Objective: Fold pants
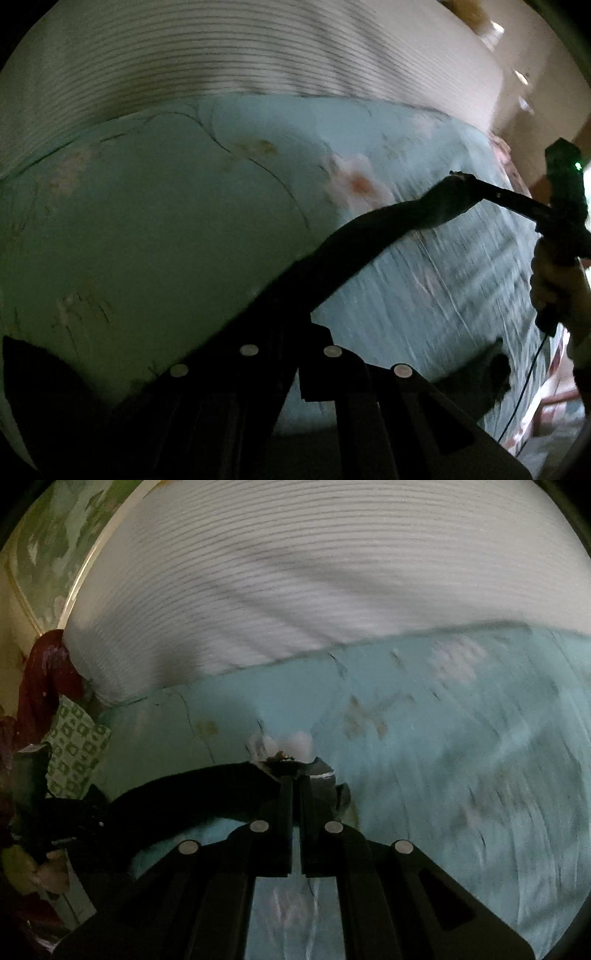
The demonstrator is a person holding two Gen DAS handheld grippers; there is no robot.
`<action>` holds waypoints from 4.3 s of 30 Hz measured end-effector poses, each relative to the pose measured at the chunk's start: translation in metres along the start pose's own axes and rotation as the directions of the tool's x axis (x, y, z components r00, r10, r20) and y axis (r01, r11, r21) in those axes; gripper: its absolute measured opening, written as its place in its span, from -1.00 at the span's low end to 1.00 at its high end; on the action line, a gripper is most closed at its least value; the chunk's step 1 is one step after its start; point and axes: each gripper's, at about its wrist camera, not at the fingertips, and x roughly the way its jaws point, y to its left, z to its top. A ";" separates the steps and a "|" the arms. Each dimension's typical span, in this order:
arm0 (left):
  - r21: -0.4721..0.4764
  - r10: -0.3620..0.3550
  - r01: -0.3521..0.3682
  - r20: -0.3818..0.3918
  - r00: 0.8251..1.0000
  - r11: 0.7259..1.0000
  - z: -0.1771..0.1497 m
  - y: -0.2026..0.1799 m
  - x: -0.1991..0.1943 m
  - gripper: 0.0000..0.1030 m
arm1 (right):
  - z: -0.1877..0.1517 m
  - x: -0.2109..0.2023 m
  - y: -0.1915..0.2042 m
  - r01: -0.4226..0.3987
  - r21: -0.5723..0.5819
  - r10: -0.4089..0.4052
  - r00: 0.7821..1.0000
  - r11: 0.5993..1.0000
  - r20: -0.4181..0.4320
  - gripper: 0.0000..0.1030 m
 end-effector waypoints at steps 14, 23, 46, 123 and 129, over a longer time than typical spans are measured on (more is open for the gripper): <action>0.171 0.012 -0.004 -0.048 0.999 0.985 -0.103 -0.075 -0.008 -0.94 | -0.118 -0.073 0.000 0.032 0.084 -0.032 0.999 0.996 -0.008 -0.94; 0.187 0.010 -0.003 -0.034 0.999 0.982 -0.132 -0.074 -0.031 -0.94 | -0.171 -0.106 0.017 0.075 0.074 -0.074 0.997 0.994 -0.009 -0.94; 0.319 0.071 -0.026 -0.129 0.989 0.947 -0.194 -0.099 -0.006 -0.83 | -0.239 -0.105 0.014 0.192 0.032 -0.185 0.971 0.981 -0.150 -0.94; -0.721 0.133 -0.048 0.062 0.989 0.692 -0.192 0.198 -0.129 -0.90 | -0.195 0.053 0.352 -0.389 -0.429 0.231 0.898 0.815 -0.376 -0.87; -0.763 0.116 0.017 0.121 0.986 0.647 -0.235 0.203 -0.141 -0.90 | -0.216 0.053 0.366 -0.400 -0.485 0.199 0.889 0.778 -0.414 -0.87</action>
